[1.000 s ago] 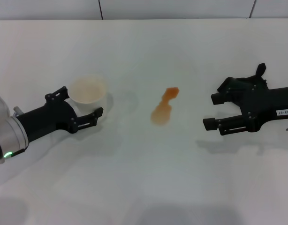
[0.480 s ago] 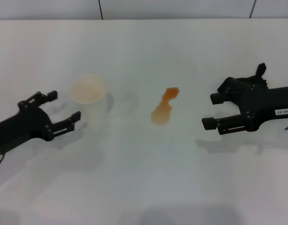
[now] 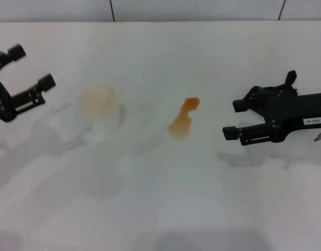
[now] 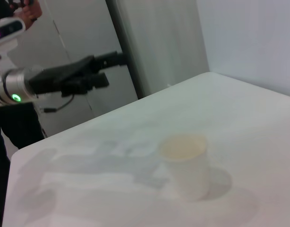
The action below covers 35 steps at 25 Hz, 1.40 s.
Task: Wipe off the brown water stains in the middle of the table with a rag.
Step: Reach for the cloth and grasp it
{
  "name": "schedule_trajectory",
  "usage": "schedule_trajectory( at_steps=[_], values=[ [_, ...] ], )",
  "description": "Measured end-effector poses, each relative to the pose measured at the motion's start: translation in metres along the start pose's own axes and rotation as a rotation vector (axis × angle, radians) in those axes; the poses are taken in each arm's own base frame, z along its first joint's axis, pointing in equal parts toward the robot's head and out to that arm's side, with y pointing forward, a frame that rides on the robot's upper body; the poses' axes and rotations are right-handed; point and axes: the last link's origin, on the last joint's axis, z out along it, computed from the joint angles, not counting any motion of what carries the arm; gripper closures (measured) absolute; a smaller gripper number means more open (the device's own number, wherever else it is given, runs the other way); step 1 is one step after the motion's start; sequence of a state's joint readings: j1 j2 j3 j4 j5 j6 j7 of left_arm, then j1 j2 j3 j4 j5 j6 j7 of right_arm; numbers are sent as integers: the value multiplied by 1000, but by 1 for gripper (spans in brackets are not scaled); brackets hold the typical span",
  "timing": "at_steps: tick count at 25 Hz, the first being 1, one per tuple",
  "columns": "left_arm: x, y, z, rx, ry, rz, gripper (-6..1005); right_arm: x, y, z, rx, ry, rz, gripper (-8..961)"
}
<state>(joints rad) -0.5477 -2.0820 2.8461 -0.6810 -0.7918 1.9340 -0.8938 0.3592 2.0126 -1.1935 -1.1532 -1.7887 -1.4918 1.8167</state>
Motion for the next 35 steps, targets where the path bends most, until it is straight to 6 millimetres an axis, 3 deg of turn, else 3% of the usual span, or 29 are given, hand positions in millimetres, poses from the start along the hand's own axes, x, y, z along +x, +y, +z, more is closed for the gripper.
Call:
schedule_trajectory(
  at_steps=[9,16,35],
  values=[
    [28,-23,15,-33,-73,41,108,-4,-4,1,24,-8,-12,125],
    [44,-36,37,-169,-234,6,108,-9,-10,0,52,-20,-16,125],
    [47,-28,67,-416,-397,-76,108,-13,-22,-5,125,-37,-14,126]
  ],
)
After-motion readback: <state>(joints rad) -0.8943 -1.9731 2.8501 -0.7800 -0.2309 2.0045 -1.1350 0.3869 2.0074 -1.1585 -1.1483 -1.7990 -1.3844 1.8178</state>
